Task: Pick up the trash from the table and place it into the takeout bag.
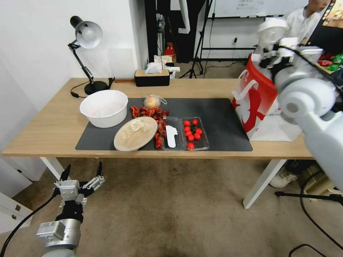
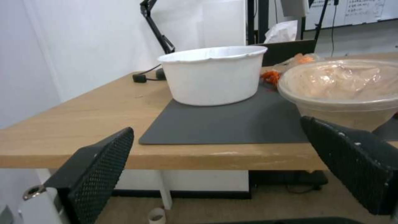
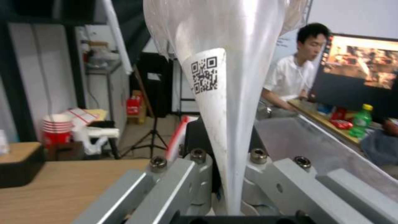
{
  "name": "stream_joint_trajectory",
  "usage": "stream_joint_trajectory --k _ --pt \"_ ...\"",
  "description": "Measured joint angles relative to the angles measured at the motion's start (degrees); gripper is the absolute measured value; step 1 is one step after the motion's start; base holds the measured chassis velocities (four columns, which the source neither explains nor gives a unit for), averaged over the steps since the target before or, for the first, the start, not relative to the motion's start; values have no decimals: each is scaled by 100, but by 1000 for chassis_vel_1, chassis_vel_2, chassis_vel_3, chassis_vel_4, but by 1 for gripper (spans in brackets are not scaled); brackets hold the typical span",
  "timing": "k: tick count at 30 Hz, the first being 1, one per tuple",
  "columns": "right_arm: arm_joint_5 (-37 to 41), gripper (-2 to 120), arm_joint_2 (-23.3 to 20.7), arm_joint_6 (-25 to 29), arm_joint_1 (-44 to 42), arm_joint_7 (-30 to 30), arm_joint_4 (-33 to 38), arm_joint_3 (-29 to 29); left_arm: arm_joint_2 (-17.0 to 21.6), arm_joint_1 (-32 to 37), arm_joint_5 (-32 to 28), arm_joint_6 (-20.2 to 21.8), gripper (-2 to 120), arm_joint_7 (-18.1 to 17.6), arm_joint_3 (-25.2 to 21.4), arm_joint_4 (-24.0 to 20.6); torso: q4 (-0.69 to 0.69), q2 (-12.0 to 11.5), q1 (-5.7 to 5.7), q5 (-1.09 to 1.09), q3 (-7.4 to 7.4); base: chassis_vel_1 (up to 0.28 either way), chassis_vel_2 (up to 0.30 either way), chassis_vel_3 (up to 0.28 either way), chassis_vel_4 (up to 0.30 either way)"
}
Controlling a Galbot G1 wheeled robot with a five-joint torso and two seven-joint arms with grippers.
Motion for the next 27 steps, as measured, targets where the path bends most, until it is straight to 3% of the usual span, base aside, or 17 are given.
stream_joint_trajectory --k 8,13,22,24,27 --pt "-15 2 54 104 -164 205 -340 2 -3 -78 16 -32 100 52 108 123 1 0 0 0 0 0 0 0 0" --pt "-58 24 68 146 -251 198 -456 35 4 -161 19 -34 100 74 174 194 0 0 0 -1 1 0 0 0 0" --pt "-20 50 83 147 -319 206 -434 59 36 -248 24 -30 100 84 203 241 0 0 0 -1 1 0 0 0 0" --pt "8 64 87 147 -345 222 -422 60 47 -271 18 -25 100 86 202 242 0 0 0 -2 1 0 0 0 0" --pt "18 74 89 147 -360 238 -419 60 51 -295 9 -21 100 86 204 242 0 0 0 -1 1 0 0 0 0"
